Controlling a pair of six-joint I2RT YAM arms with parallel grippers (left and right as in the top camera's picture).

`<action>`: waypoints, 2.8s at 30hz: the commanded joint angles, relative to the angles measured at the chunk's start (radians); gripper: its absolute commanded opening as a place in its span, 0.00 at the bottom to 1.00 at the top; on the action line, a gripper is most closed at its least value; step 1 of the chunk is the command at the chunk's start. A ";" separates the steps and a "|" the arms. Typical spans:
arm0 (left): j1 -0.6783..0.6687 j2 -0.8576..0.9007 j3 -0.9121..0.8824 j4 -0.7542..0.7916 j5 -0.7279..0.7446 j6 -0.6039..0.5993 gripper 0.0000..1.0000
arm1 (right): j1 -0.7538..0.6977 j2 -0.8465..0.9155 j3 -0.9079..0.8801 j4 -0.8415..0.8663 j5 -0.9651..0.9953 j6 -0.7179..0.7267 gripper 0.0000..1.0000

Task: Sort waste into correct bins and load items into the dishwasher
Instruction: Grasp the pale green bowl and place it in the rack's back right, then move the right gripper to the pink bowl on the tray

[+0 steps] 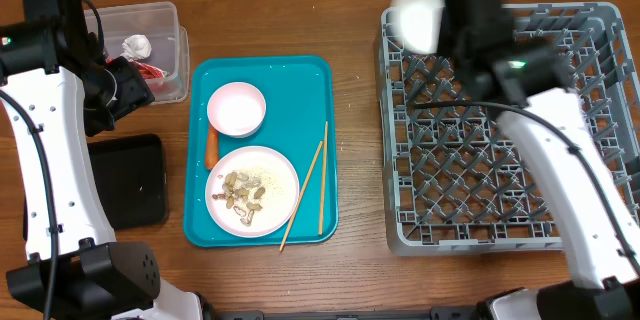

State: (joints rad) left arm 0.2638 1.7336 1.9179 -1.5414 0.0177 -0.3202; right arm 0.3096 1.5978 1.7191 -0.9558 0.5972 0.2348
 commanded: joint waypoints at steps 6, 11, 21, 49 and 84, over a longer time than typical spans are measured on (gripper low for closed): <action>-0.003 -0.006 0.015 0.009 0.001 -0.017 0.64 | -0.237 0.060 -0.034 -0.045 0.660 0.209 0.04; -0.003 -0.006 0.015 0.011 0.002 -0.017 0.64 | -0.351 0.167 -0.111 -0.034 0.763 0.216 0.04; -0.003 -0.006 0.015 0.024 0.020 -0.017 0.64 | -0.355 0.392 -0.178 0.001 0.735 0.216 0.04; -0.003 -0.006 0.015 0.035 0.020 -0.017 0.65 | -0.210 0.404 -0.181 -0.060 0.515 0.241 0.38; 0.129 -0.006 0.015 -0.082 -0.080 -0.025 0.69 | 0.431 0.285 -0.098 0.433 -0.679 0.037 0.86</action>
State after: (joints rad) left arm 0.3824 1.7336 1.9179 -1.6238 -0.0505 -0.3244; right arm 0.7380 1.8248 1.6051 -0.5632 -0.1596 0.2359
